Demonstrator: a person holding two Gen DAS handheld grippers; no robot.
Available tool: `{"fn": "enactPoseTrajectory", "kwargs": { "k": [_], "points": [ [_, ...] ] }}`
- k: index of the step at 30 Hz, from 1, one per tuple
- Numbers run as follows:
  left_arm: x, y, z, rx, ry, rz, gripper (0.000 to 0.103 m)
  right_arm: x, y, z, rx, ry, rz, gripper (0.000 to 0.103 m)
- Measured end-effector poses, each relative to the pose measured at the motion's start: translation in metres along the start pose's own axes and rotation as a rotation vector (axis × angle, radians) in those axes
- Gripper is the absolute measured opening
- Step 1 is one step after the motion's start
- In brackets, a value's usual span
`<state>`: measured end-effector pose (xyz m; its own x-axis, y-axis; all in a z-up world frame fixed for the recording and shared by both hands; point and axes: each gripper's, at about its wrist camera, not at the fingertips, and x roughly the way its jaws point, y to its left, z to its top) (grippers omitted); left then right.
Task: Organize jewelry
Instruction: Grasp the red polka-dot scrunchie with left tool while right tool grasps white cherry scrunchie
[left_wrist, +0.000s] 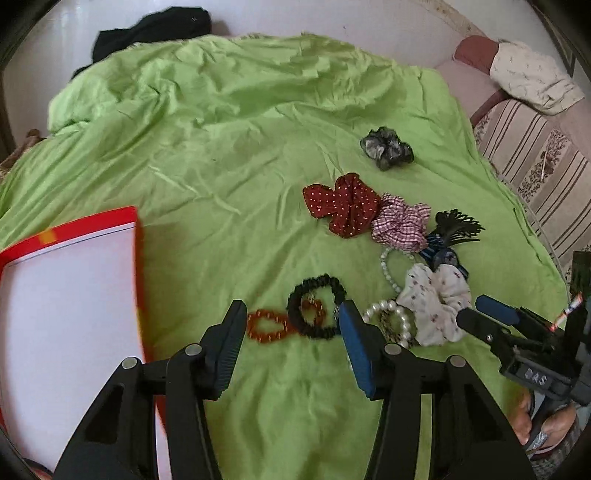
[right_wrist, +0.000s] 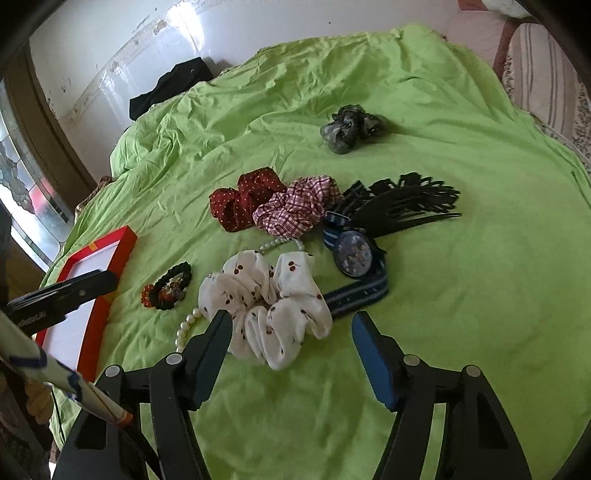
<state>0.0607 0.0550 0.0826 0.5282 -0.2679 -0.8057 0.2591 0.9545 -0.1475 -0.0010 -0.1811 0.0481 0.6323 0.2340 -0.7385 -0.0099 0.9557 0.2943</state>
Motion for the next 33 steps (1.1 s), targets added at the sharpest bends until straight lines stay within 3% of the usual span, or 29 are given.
{"fn": "enactPoseTrajectory", "kwargs": {
  "k": [7,14,17,19,20,21,22,23,27,33],
  "points": [
    [0.033,-0.01,0.05,0.007,-0.007,-0.032,0.051,0.013,-0.002,0.002,0.008,0.013,0.015,0.072],
    [0.09,-0.029,0.089,-0.005,0.046,-0.078,0.052,0.021,-0.003,0.001,0.005,0.02,0.026,0.069],
    [0.11,-0.035,0.095,-0.021,0.072,-0.101,0.052,0.023,-0.001,0.002,-0.006,0.018,0.027,0.063],
    [0.118,-0.039,0.096,-0.016,0.083,-0.105,0.052,0.024,0.0,0.002,-0.011,0.018,0.026,0.053],
    [0.121,-0.043,0.094,-0.007,0.095,-0.107,0.048,0.025,0.0,0.002,-0.011,0.019,0.024,0.049],
    [0.123,-0.046,0.093,-0.002,0.104,-0.108,0.02,0.027,0.0,0.002,-0.008,0.023,0.024,0.04],
    [0.126,-0.048,0.091,0.005,0.123,-0.112,0.007,0.027,-0.001,0.002,-0.004,0.027,0.026,0.026],
    [0.125,-0.049,0.089,0.008,0.138,-0.107,0.006,0.028,-0.001,0.002,-0.001,0.032,0.031,0.019],
    [0.093,-0.052,0.085,0.021,0.068,-0.082,0.006,0.018,0.002,0.003,0.005,0.013,0.029,0.014],
    [-0.005,-0.045,0.076,-0.003,-0.066,-0.097,0.006,-0.018,0.019,0.007,-0.015,-0.043,0.039,0.012]
  ]
}}
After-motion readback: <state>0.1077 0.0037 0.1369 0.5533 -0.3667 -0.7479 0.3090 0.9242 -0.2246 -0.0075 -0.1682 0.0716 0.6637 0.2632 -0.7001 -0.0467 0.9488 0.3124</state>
